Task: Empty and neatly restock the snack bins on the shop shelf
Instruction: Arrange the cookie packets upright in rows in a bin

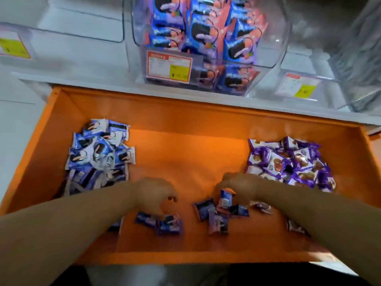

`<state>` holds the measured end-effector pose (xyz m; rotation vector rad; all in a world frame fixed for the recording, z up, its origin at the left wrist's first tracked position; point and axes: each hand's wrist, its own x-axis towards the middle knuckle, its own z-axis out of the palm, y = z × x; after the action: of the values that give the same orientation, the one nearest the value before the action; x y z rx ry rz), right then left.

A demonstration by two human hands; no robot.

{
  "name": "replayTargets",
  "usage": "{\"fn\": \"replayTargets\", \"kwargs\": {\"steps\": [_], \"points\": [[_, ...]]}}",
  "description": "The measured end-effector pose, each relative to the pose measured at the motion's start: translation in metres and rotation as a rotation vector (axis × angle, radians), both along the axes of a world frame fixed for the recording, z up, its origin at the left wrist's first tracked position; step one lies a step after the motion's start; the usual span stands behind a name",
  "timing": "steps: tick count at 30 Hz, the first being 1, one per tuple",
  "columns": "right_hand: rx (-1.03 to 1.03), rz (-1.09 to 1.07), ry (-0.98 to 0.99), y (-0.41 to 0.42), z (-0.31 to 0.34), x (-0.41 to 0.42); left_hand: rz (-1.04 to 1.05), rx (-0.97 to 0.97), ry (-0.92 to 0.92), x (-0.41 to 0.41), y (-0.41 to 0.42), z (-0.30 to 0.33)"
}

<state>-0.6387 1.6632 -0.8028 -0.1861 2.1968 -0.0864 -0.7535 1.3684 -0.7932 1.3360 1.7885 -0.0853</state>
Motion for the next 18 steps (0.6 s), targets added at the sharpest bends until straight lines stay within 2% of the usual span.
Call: {"fn": "replayTargets", "kwargs": {"steps": [4,8,11,14,18], "points": [[-0.002,0.083,-0.011,0.006,-0.037,-0.003,-0.062,-0.028,-0.092,0.000,-0.005,-0.060],[-0.021,0.095,-0.019,0.001,-0.063,0.005,-0.126,0.071,-0.089,0.012,-0.003,-0.092],[-0.083,-0.031,-0.012,0.006,-0.066,0.007,-0.107,0.128,-0.058,0.018,0.000,-0.097],[-0.126,-0.202,0.038,0.011,-0.051,-0.004,-0.050,0.088,-0.059,0.017,0.001,-0.092],[-0.120,-0.346,0.082,0.004,-0.008,-0.030,0.210,0.054,-0.035,0.007,-0.005,-0.070]]}}
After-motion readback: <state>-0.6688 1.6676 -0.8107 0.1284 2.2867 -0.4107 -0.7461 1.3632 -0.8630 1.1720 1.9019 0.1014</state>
